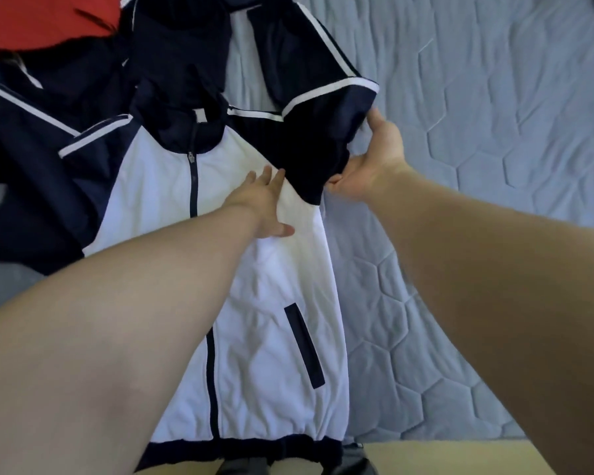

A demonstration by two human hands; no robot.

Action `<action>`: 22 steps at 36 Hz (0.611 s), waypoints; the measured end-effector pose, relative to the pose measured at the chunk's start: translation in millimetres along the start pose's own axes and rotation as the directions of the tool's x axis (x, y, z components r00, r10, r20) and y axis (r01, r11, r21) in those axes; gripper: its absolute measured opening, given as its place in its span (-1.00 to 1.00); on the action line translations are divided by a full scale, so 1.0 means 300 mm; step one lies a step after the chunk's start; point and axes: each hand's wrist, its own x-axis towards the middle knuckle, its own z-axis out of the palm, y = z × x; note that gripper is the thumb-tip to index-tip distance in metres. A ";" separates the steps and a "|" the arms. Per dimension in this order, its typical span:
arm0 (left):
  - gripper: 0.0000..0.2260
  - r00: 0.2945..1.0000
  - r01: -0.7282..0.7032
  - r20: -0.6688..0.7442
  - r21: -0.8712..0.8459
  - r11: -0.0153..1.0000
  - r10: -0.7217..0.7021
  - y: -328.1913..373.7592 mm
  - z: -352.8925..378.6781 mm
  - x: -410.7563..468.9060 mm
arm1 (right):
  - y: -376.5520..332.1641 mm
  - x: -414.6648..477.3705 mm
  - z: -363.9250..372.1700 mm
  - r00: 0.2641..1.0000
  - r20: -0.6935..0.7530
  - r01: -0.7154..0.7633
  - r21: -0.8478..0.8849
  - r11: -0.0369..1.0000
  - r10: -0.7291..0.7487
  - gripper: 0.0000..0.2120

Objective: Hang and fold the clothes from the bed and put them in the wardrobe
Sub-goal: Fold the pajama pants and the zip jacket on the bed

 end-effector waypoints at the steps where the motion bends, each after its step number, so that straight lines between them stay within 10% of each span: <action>1: 0.10 1.000 -0.004 0.006 -0.001 1.000 0.004 0.001 -0.003 -0.001 | -0.008 -0.008 -0.003 1.000 -0.028 0.001 0.031 1.000 0.000 -0.44; 6: 0.10 1.000 0.004 0.016 -0.001 1.000 -0.004 0.011 0.011 -0.002 | -0.022 -0.024 -0.033 0.982 -0.164 -0.055 0.203 0.978 0.090 -0.65; 22: 0.07 0.995 0.000 0.099 -0.088 0.996 0.009 -0.005 -0.026 0.009 | -0.121 -0.183 0.033 0.899 0.235 0.260 0.395 0.881 -0.371 -0.61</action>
